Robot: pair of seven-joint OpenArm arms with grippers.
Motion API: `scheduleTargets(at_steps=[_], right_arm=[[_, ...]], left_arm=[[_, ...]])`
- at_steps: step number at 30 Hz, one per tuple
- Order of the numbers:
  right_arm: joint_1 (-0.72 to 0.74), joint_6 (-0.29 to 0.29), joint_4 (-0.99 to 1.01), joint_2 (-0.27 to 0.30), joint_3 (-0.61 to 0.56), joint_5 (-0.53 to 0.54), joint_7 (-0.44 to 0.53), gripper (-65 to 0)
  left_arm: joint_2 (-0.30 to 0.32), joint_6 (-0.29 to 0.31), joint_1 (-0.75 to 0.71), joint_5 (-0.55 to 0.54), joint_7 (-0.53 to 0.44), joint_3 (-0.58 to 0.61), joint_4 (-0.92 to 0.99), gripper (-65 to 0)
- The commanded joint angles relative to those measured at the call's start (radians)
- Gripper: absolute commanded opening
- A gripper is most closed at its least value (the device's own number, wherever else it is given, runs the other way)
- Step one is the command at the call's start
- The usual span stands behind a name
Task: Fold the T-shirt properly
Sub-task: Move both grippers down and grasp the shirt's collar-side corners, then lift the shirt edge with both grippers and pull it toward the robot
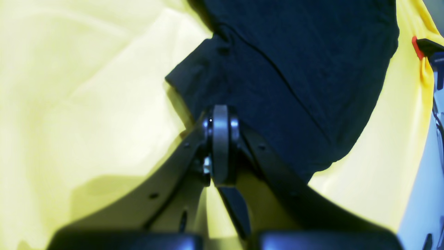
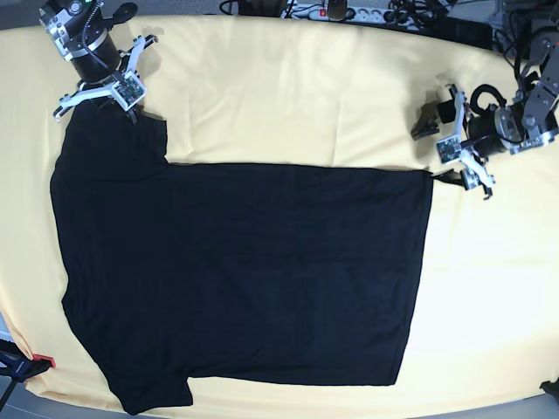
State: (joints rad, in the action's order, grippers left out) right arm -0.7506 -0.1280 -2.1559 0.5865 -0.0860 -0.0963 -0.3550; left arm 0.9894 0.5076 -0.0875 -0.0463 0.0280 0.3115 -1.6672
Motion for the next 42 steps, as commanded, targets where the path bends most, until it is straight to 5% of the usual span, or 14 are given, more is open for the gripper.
scheduleTargets(at_steps=[1, 7, 13, 18, 22, 27, 33, 35, 37, 38, 42], right_arm=[[-0.005, 0.007, -0.014, -0.002, 0.006, -0.004, 0.022, -65.0], [-0.005, 0.007, -0.014, -0.028, 0.006, -0.004, 0.011, -65.0], [-0.005, 0.004, -0.014, -0.032, 0.006, -0.008, -0.024, -65.0], [-0.006, -0.043, -0.014, -0.032, 0.006, -0.037, -0.122, -36.7], [-0.005, -0.035, -0.014, -0.032, 0.006, -0.101, -0.139, -30.9], [0.016, 0.004, 0.033, -0.032, 0.006, -0.114, -0.131, -30.9], [0.101, 0.004, 0.212, -0.032, 0.006, -0.114, -0.101, -31.7], [0.130, 0.004, 0.249, -0.031, 0.006, -0.124, -0.102, -41.5], [0.150, 0.008, 0.255, -0.032, 0.006, -0.162, -0.104, -61.1], [0.154, 0.032, 0.251, -0.032, 0.006, -0.187, -0.106, -65.0], [0.154, 0.117, 0.197, -0.003, 0.006, -0.261, -0.168, -65.0]], left_arm=[[0.025, -0.011, 0.052, 0.018, -0.006, 0.039, 0.005, -23.3], [0.022, -0.087, 0.303, 0.089, -0.006, 0.340, 0.093, -23.3], [-0.034, -0.086, 0.473, 0.099, -0.006, 0.494, 0.172, -23.4], [-0.085, -0.086, 0.530, 0.098, -0.005, 0.500, 0.195, -27.5], [-0.095, -0.087, 0.546, 0.097, -0.004, 0.500, 0.195, -39.7], [-0.095, -0.086, 0.545, 0.057, 0.031, 0.500, 0.195, -65.0], [-0.094, -0.086, 0.545, 0.056, 0.032, 0.500, 0.195, -65.0], [-0.094, -0.086, 0.545, 0.056, 0.032, 0.500, 0.195, -65.0], [-0.094, -0.086, 0.546, 0.056, 0.032, 0.500, 0.195, -65.0], [-0.094, -0.086, 0.546, 0.056, 0.032, 0.500, 0.194, -65.0], [-0.082, -0.074, 0.546, 0.056, 0.031, 0.500, 0.168, -65.0]])
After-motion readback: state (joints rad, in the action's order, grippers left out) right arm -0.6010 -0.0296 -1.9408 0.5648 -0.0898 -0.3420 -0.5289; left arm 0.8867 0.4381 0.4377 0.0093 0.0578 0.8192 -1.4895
